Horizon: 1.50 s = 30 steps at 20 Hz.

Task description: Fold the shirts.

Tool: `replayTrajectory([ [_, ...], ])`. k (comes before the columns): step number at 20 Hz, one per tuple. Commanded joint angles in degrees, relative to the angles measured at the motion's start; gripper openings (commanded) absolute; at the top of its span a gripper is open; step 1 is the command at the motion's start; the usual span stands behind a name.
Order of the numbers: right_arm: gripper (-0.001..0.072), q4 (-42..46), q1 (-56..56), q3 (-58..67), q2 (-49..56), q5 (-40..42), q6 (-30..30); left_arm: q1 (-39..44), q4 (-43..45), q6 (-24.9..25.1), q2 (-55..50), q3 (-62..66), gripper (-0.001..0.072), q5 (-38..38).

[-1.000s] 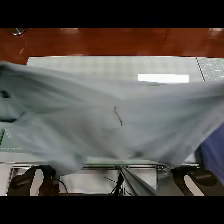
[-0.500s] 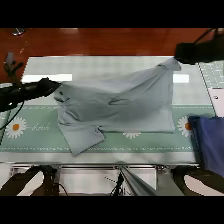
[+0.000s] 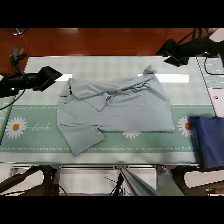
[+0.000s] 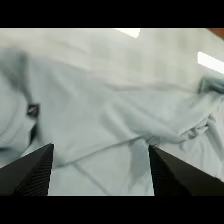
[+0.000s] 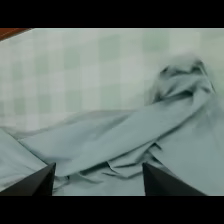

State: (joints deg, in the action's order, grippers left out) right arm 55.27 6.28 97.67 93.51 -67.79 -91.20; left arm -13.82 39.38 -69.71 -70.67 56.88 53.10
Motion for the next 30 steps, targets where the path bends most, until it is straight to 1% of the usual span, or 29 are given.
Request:
replayTrajectory([
  [1, 0.0618, 4.0, 7.6, 0.2, -1.3, -21.4, 8.7, -11.7, 13.6, -8.7, -0.9, 2.2, 0.0707, 18.8],
  [2, 0.0618, 10.4, 8.6, -2.1, -3.3, -26.8, 9.8, -15.0, 18.2, -8.8, -0.6, 0.2, 0.0706, 22.5],
  [3, 0.0618, 14.6, 9.1, -6.7, -6.1, -26.8, 9.2, -17.3, 20.5, -8.8, 0.0, -3.4, 0.0707, 23.5],
  [4, 0.0618, 15.1, 9.8, -13.6, -10.0, -22.3, 7.2, -19.4, 20.5, -8.7, 0.7, -8.5, 0.0707, 23.5],
  [5, 0.0619, 12.7, 10.1, -21.0, -13.9, -16.6, 6.0, -20.5, 18.7, -6.2, 1.1, -13.5, 0.0707, 23.2],
  [6, 0.0618, 8.5, 10.1, -29.3, -18.1, -10.1, 6.2, -21.3, 15.2, -0.3, 1.1, -18.3, 0.0707, 22.7],
  [7, 0.0618, 2.2, 9.5, -36.3, -21.7, -5.4, 9.3, -22.1, 10.1, 3.8, 1.1, -22.5, 0.0707, 21.0],
  [8, 0.0618, -4.9, 8.7, -43.0, -25.5, -2.1, 14.7, -22.8, 4.2, 6.1, 1.0, -25.3, 0.0707, 19.9],
  [9, 0.0618, -8.9, 8.0, -48.3, -28.8, 0.7, 16.9, -23.0, 0.0, 8.3, 1.0, -27.0, 0.0707, 19.0],
  [10, 0.0618, -10.3, 7.8, -51.9, -31.1, 2.2, 16.9, -22.7, -0.9, 8.6, 1.0, -27.7, 0.0707, 17.7],
  [12, 0.0618, -9.5, 8.3, -56.2, -34.3, 2.1, 16.9, -21.3, 0.1, 8.6, 0.8, -27.8, 0.0707, 16.2],
  [14, 0.0618, -8.4, 10.0, -57.3, -36.1, 0.4, 16.9, -19.1, 0.0, 8.6, 0.5, -27.8, 0.0707, 13.9],
  [16, 0.0618, -8.8, 13.4, -57.3, -38.0, -1.0, 16.9, -16.6, 0.0, 8.6, -0.1, -27.8, 0.0707, 12.9],
  [18, 0.0618, -8.4, 19.3, -57.3, -40.1, -2.3, 16.9, -13.6, 0.0, 8.6, -1.4, -27.8, 0.0706, 12.2],
  [20, 0.0618, -3.4, 26.7, -57.3, -41.2, -3.3, 16.2, -10.3, 0.0, 8.6, -3.1, -27.8, 0.0705, 10.6],
  [21, 0.0618, 1.6, 30.1, -57.6, -41.2, -4.3, 14.1, -8.8, 0.0, 8.6, -3.8, -27.7, 0.0702, 9.5],
  [22, 0.0618, 5.7, 32.5, -58.8, -41.2, -4.7, 11.7, -7.7, -0.2, 8.6, -4.3, -27.6, 0.0630, 8.5],
  [23, 0.0618, 8.3, 33.8, -61.3, -41.2, -5.5, 9.0, -7.3, -0.4, 8.6, -4.4, -27.3, 0.0248, 8.3],
  [24, 0.0618, 8.1, 34.0, -64.2, -41.2, -5.9, 8.7, -7.2, -0.6, 8.9, -4.3, -27.1, 0.0039, 8.3],
  [27, 0.0618, 7.0, 31.6, -71.5, -40.9, -4.8, 9.9, -7.2, -0.9, 9.2, -4.3, -25.8, 0.0029, 8.4],
  [30, 0.0618, 5.4, 31.6, -72.3, -38.4, -4.0, 11.2, -7.2, -1.0, 9.2, -4.3, -25.5, 0.0029, 8.4],
])
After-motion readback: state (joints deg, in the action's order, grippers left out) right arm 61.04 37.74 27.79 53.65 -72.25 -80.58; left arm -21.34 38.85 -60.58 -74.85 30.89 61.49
